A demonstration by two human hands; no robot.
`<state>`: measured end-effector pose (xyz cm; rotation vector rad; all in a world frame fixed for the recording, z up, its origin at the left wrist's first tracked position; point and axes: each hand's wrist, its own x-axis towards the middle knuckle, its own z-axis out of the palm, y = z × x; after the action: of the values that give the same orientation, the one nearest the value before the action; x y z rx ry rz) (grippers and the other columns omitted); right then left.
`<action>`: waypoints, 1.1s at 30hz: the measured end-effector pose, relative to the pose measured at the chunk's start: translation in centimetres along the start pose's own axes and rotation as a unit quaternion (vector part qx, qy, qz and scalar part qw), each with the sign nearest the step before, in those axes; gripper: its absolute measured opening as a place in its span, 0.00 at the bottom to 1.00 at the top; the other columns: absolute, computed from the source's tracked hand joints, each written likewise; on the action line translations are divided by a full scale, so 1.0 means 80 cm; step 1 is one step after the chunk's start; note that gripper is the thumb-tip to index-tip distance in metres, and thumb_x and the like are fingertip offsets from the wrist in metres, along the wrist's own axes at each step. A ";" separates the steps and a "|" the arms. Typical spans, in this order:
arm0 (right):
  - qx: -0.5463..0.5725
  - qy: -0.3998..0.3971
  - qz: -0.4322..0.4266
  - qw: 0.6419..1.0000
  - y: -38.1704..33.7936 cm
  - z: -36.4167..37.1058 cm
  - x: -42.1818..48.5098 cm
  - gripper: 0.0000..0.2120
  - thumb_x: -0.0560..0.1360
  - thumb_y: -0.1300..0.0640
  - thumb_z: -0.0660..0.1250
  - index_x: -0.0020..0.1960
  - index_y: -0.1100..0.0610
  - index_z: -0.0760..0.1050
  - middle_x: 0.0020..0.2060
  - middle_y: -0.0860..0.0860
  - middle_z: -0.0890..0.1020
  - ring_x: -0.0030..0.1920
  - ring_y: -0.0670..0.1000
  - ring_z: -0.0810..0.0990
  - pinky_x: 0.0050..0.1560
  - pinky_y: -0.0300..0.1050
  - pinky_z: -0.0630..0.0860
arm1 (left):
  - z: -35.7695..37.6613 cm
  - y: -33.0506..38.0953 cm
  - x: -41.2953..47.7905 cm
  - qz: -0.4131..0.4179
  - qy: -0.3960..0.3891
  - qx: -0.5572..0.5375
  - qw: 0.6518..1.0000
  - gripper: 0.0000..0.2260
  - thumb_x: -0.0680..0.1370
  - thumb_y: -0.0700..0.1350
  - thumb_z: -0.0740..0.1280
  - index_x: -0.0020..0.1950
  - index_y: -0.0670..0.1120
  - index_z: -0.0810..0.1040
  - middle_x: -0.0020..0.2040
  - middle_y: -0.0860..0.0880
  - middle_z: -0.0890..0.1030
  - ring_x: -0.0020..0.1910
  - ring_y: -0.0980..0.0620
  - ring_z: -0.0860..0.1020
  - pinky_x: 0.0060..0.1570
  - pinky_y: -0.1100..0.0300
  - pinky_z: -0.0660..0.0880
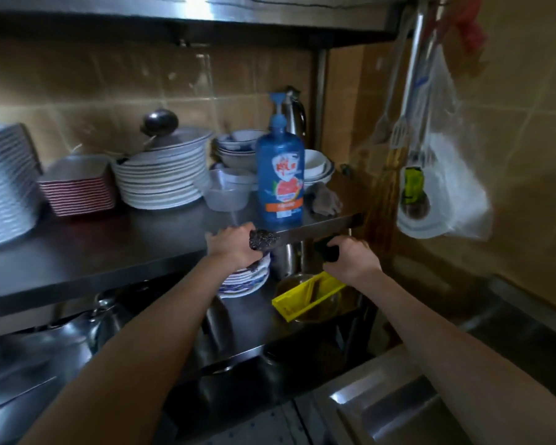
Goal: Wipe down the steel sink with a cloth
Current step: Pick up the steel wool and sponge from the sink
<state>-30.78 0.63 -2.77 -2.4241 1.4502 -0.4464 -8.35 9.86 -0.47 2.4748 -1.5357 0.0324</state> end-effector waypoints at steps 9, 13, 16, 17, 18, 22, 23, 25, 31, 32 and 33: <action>0.019 -0.021 -0.094 0.995 -0.136 0.041 0.048 0.21 0.67 0.49 0.69 0.59 0.50 0.77 0.56 0.54 0.81 0.59 0.58 0.77 0.57 0.48 0.76 | -0.030 -0.132 -0.012 -0.081 0.029 0.011 0.996 0.23 0.67 0.58 0.67 0.62 0.58 0.71 0.57 0.48 0.77 0.59 0.46 0.74 0.60 0.45 0.62; 0.023 -0.034 -0.114 0.993 -0.178 0.065 0.068 0.21 0.67 0.50 0.69 0.59 0.50 0.77 0.57 0.54 0.80 0.60 0.58 0.76 0.57 0.49 0.76 | -0.031 -0.175 -0.007 -0.096 0.026 0.027 0.995 0.25 0.67 0.58 0.67 0.64 0.58 0.69 0.58 0.48 0.77 0.58 0.45 0.74 0.57 0.48 0.62; 0.021 -0.045 -0.131 0.990 -0.201 0.083 0.086 0.22 0.67 0.50 0.69 0.61 0.50 0.76 0.57 0.53 0.80 0.59 0.58 0.76 0.54 0.48 0.75 | -0.029 -0.194 0.006 -0.114 0.016 0.030 0.993 0.26 0.67 0.58 0.67 0.64 0.57 0.69 0.59 0.48 0.77 0.59 0.44 0.73 0.58 0.46 0.62; 0.020 -0.048 -0.134 0.990 -0.206 0.088 0.093 0.23 0.67 0.50 0.69 0.61 0.50 0.76 0.57 0.53 0.80 0.59 0.58 0.76 0.54 0.48 0.75 | -0.027 -0.198 0.011 -0.117 0.014 0.029 0.993 0.26 0.67 0.58 0.67 0.65 0.57 0.69 0.59 0.48 0.77 0.59 0.44 0.73 0.59 0.46 0.62; 0.019 -0.051 -0.135 0.989 -0.211 0.094 0.100 0.23 0.67 0.50 0.68 0.62 0.49 0.75 0.57 0.53 0.80 0.59 0.58 0.76 0.54 0.48 0.75 | -0.026 -0.200 0.017 -0.118 0.015 0.027 0.993 0.26 0.67 0.57 0.67 0.65 0.57 0.69 0.59 0.48 0.77 0.60 0.44 0.73 0.59 0.46 0.62; 0.014 -0.048 -0.127 0.991 -0.224 0.114 0.129 0.22 0.67 0.48 0.68 0.60 0.48 0.75 0.56 0.52 0.80 0.59 0.57 0.75 0.53 0.48 0.75 | -0.016 -0.208 0.043 -0.109 0.021 0.022 0.994 0.26 0.67 0.57 0.66 0.65 0.57 0.70 0.58 0.49 0.78 0.60 0.45 0.73 0.59 0.46 0.62; 0.013 -0.048 -0.122 0.991 -0.225 0.118 0.137 0.22 0.67 0.48 0.68 0.61 0.48 0.75 0.56 0.52 0.80 0.59 0.57 0.75 0.53 0.48 0.75 | -0.014 -0.209 0.050 -0.106 0.025 0.021 0.994 0.26 0.67 0.57 0.66 0.65 0.58 0.71 0.58 0.50 0.78 0.59 0.45 0.74 0.59 0.46 0.62; 0.012 -0.048 -0.114 0.992 -0.225 0.125 0.151 0.23 0.67 0.48 0.68 0.62 0.48 0.74 0.57 0.53 0.79 0.60 0.57 0.74 0.53 0.49 0.74 | -0.008 -0.209 0.065 -0.097 0.033 0.016 0.995 0.26 0.67 0.59 0.66 0.64 0.58 0.71 0.59 0.51 0.78 0.59 0.46 0.74 0.58 0.47 0.63; 0.016 -0.024 -0.114 0.993 -0.221 0.137 0.177 0.23 0.70 0.47 0.67 0.64 0.50 0.74 0.58 0.54 0.80 0.59 0.58 0.77 0.54 0.48 0.75 | 0.011 -0.204 0.101 -0.064 0.058 0.036 0.996 0.26 0.66 0.67 0.64 0.62 0.59 0.73 0.58 0.49 0.78 0.59 0.45 0.75 0.55 0.50 0.67; 0.014 -0.020 -0.119 0.993 -0.220 0.138 0.180 0.22 0.70 0.46 0.67 0.63 0.50 0.75 0.57 0.53 0.80 0.58 0.57 0.78 0.53 0.48 0.75 | 0.014 -0.205 0.105 -0.062 0.055 0.044 0.996 0.27 0.67 0.69 0.63 0.63 0.59 0.72 0.59 0.48 0.77 0.59 0.44 0.74 0.56 0.49 0.67; 0.011 -0.020 -0.123 0.992 -0.219 0.136 0.181 0.22 0.71 0.45 0.66 0.63 0.50 0.75 0.57 0.53 0.80 0.57 0.57 0.78 0.53 0.48 0.75 | 0.016 -0.205 0.108 -0.063 0.049 0.050 0.996 0.29 0.67 0.70 0.61 0.64 0.60 0.71 0.60 0.47 0.76 0.60 0.44 0.73 0.57 0.48 0.66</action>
<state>-5.95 -3.32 -4.19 -2.5886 1.1294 -0.4605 9.97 8.93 -3.46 2.6012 -1.3673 0.2106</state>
